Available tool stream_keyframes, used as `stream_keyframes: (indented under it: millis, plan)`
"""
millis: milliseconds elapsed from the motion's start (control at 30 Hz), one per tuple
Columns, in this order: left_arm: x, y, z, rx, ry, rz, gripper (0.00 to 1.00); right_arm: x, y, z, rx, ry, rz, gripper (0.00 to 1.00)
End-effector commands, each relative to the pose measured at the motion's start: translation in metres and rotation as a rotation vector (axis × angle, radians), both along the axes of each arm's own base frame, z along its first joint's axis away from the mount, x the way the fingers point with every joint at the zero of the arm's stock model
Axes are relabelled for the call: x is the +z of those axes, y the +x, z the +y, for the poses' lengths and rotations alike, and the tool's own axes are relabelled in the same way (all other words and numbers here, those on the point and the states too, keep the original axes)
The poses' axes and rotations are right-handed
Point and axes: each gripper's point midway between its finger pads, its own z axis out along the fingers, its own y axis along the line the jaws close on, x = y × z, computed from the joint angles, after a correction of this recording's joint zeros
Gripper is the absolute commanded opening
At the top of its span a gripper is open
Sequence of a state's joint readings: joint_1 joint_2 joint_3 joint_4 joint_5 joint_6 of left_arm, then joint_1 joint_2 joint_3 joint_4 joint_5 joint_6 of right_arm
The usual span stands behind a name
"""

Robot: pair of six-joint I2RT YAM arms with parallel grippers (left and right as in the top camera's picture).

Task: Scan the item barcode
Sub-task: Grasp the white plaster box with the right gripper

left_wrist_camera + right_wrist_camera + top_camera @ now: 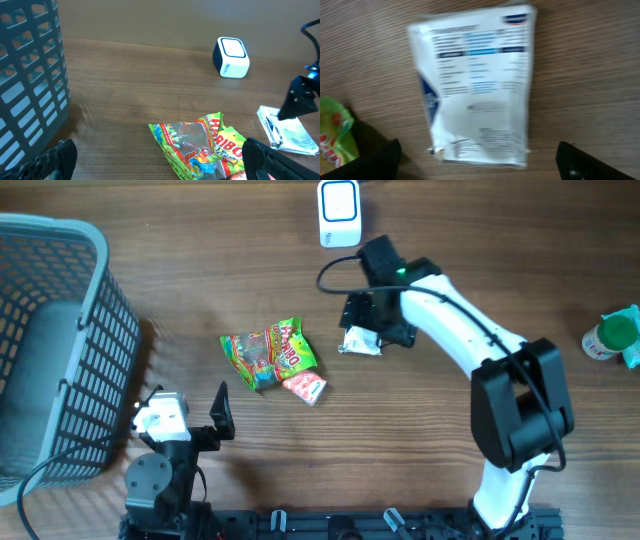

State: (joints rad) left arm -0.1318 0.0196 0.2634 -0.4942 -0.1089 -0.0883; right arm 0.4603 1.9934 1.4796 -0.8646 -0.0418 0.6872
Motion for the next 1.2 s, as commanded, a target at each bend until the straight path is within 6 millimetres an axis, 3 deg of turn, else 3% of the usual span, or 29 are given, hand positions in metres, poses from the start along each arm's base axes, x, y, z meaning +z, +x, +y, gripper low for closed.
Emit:
stream_keyframes:
  millis: [0, 500, 667, 833, 967, 1033, 1100, 1167]
  plan:
    - [-0.001, 0.000, 0.002, 0.012, -0.002, -0.002, 1.00, -0.005, 0.000, 0.006, 0.050, -0.068, -0.038, 1.00]
    - [-0.001, 0.000, 0.002, 0.012, -0.002, -0.002, 1.00, -0.006, 0.009, -0.009, 0.047, -0.181, -0.095, 1.00]
    - [-0.001, 0.000, 0.002, 0.012, -0.002, -0.002, 1.00, -0.039, 0.004, 0.003, 0.099, -0.143, -0.021, 1.00]
    - [-0.001, 0.000, 0.002, 0.012, -0.002, -0.002, 1.00, -0.052, 0.007, 0.008, 0.104, -0.125, -0.015, 1.00]
    - [-0.001, 0.000, 0.002, 0.012, -0.002, -0.002, 1.00, -0.064, -0.009, 0.004, 0.097, -0.136, 0.066, 0.99]
    - [-0.001, 0.000, 0.002, 0.012, -0.002, -0.002, 1.00, -0.064, -0.016, 0.005, 0.101, -0.124, 0.094, 0.96]
    - [-0.001, 0.000, 0.002, 0.012, -0.002, -0.002, 1.00, -0.064, -0.020, 0.009, 0.105, -0.098, 0.115, 0.82]
    - [-0.001, 0.000, 0.002, 0.012, -0.002, -0.002, 1.00, -0.062, -0.021, 0.014, 0.109, -0.070, 0.124, 0.75]
